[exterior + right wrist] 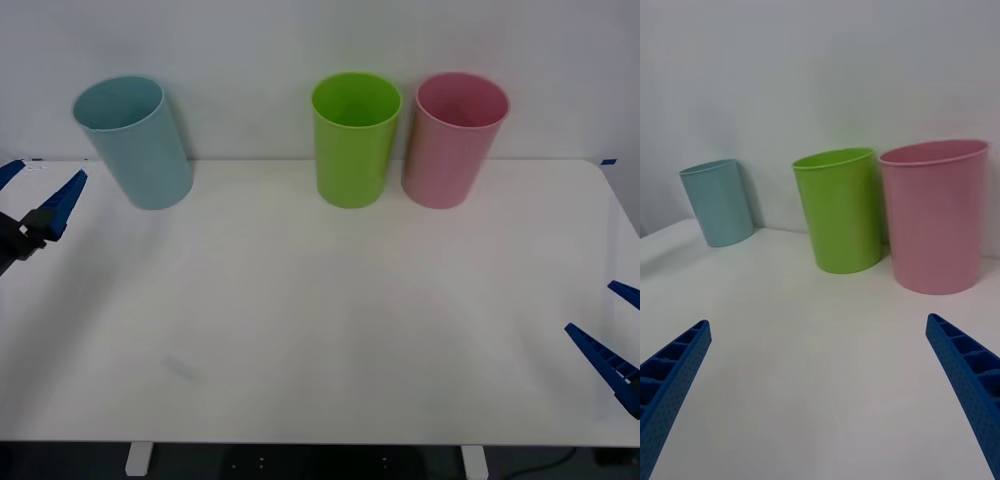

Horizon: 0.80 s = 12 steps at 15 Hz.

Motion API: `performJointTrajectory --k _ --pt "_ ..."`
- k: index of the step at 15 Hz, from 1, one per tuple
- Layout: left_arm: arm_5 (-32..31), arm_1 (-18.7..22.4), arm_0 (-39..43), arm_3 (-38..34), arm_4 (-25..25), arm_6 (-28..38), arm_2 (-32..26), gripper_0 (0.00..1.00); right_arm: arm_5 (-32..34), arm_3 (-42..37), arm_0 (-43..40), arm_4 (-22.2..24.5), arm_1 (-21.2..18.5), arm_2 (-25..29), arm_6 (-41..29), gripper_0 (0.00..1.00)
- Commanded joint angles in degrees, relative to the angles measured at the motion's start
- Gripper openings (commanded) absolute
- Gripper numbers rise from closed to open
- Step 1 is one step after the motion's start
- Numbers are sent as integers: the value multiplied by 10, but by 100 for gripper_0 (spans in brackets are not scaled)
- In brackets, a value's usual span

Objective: Grasp the object on the table and drop it into the matching bin: aluminum can to the light blue bin, PET bottle to the pink bin.

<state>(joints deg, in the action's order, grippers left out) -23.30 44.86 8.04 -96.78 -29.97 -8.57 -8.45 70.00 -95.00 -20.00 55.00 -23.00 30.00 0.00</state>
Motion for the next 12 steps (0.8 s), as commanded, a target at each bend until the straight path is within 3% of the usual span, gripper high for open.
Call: performJointTrajectory --k 1,6,12 --pt "-95 0 62 0 -20 2 -52 100 0 0 0 0 0 0 0 100" --pt "-242 0 151 0 -37 8 -132 100 0 0 0 0 0 0 0 100" --pt "-321 -1 202 0 -38 4 -155 100 0 0 0 0 0 0 0 100"
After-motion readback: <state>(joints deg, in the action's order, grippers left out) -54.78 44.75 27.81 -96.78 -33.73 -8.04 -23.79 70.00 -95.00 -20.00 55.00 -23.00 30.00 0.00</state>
